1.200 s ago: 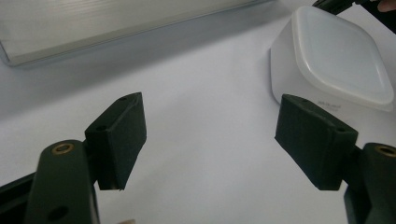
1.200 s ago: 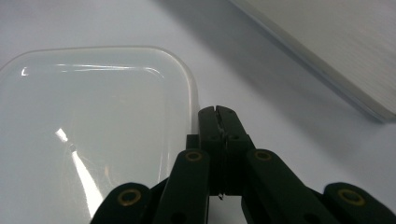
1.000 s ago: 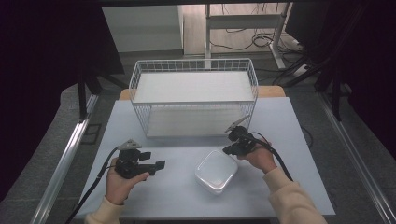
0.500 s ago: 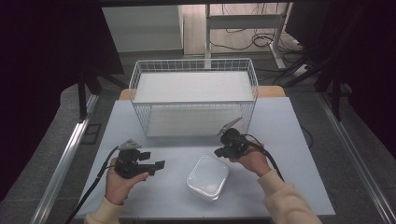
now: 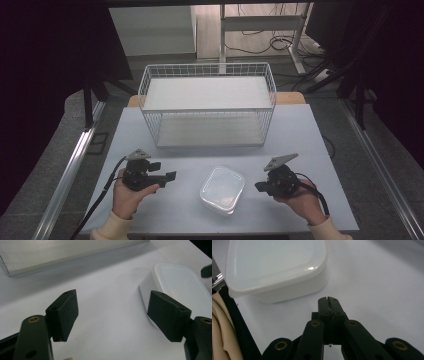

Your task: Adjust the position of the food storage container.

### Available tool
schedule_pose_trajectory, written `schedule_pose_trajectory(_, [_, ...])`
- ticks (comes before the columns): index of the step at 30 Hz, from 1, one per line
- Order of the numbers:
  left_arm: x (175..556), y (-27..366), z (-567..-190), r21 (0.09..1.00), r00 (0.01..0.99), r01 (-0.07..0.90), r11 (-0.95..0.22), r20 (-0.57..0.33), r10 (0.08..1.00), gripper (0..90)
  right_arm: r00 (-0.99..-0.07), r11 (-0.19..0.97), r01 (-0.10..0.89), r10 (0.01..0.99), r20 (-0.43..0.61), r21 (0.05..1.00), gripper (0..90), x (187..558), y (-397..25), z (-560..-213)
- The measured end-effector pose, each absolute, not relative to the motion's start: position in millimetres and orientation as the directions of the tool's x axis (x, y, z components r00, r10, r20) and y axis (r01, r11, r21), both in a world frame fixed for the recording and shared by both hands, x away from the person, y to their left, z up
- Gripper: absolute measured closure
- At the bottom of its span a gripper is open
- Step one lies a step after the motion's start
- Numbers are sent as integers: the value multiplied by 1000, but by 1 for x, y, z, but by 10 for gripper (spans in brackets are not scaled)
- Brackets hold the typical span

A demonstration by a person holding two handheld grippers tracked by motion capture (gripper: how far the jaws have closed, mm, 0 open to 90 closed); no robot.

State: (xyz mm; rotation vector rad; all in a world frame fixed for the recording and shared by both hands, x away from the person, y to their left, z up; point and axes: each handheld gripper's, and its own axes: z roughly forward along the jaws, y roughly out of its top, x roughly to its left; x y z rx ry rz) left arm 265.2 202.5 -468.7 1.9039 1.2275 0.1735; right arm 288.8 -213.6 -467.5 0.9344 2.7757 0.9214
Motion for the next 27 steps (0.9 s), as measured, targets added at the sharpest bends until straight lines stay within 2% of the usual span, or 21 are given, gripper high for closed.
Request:
schedule_pose_trajectory(7, [265,202,-469,708,513,685,-170,-304,802,245,-822,645,528,553,140,552,896,292,-194,-480])
schedule_pose_trajectory(27, [266,202,-470,706,509,687,-171,-301,806,245,-827,640,517,544,140,569,896,321,-163,-482])
